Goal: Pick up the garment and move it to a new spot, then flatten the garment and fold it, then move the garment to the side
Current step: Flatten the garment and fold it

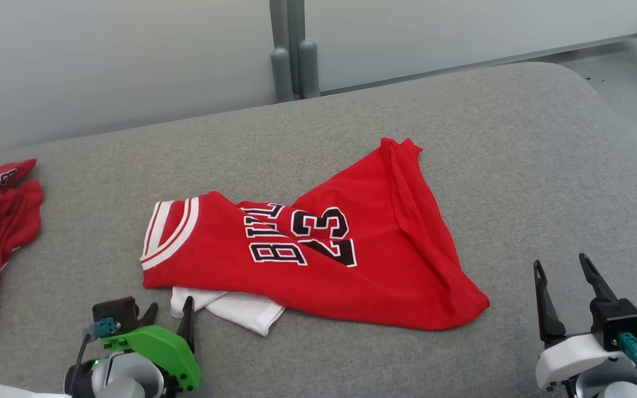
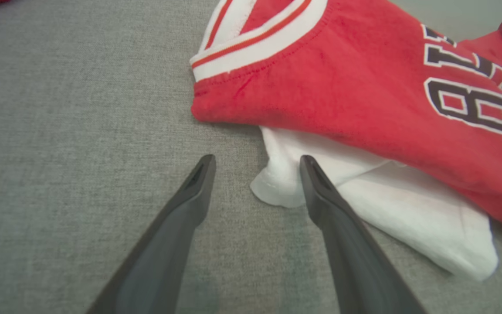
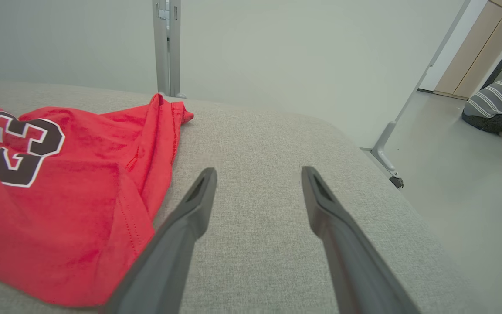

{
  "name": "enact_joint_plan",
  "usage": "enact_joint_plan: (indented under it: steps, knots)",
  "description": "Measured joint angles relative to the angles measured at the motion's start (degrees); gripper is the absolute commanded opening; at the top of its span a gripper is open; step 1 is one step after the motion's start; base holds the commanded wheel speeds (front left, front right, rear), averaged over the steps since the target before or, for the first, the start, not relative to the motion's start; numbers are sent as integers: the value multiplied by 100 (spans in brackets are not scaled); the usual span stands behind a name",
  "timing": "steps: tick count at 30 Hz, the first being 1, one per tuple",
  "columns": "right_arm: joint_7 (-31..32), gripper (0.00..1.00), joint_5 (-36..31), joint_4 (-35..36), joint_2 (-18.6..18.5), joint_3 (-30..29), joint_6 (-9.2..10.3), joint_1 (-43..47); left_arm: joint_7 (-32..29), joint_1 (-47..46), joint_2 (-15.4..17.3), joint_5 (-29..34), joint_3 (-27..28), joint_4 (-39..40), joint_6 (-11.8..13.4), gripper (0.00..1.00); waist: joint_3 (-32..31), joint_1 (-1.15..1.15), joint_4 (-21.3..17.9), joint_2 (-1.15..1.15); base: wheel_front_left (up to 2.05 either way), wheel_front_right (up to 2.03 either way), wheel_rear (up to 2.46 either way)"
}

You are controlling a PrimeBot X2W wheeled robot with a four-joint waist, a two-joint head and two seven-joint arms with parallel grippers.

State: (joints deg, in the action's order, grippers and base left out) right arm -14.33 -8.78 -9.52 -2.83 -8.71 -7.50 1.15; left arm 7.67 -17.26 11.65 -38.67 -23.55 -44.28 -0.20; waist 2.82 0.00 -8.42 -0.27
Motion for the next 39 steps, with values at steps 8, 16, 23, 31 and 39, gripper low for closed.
enact_joint_plan:
  steps: [8,16,23,31,39]
  knots:
    - [11,100,-1,-26,0,-47,0,-13,9,-68,-59,-74,-23,-85,-138,0,118,0,-184,0,0,0,0]
    - [-14,100,56,-70,0,-112,0,-13,310,36,-3,-151,80,334,-180,0,81,0,-92,0,0,0,0]
    - [-36,100,100,-116,0,-140,0,-8,379,577,192,-219,216,1508,78,0,-6,0,133,0,0,0,0]
    - [-40,100,133,-166,0,-119,0,-10,-148,1586,591,-417,392,2793,637,0,-97,0,376,0,0,0,0]
    - [-47,100,140,-187,3,-101,0,-25,-474,2128,722,-655,524,3769,934,0,-102,0,338,0,0,0,0]
